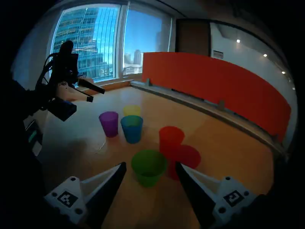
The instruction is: Pour water
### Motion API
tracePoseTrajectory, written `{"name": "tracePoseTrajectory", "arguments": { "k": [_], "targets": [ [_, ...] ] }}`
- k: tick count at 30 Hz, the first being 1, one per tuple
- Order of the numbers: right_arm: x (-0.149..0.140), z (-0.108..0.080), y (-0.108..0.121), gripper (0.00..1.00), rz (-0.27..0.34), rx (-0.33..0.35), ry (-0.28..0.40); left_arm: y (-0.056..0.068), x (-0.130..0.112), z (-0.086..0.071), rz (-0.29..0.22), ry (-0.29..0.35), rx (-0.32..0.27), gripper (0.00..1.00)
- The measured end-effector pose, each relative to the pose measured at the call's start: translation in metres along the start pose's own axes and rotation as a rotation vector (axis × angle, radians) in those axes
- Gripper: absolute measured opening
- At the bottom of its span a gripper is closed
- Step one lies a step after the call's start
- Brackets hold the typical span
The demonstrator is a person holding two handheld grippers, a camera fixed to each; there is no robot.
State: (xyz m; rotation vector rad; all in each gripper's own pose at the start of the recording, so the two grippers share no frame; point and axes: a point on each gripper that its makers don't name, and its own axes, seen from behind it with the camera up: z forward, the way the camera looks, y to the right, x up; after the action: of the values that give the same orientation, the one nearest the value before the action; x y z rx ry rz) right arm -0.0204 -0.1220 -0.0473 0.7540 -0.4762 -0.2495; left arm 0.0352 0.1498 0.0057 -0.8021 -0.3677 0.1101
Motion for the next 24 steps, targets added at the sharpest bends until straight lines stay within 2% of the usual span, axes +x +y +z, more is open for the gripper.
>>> {"name": "tracePoseTrajectory", "arguments": {
  "k": [11,24],
  "targets": [
    [-0.018,0.019,-0.004,1.0,0.002,0.022,-0.034,-0.003,-0.006,0.012,0.007,-0.02,0.001,0.97],
    [-0.03,0.031,0.0,1.0,0.005,0.02,-0.052,0.001,-0.01,0.031,0.025,-0.048,-0.014,0.97]
  ]
}}
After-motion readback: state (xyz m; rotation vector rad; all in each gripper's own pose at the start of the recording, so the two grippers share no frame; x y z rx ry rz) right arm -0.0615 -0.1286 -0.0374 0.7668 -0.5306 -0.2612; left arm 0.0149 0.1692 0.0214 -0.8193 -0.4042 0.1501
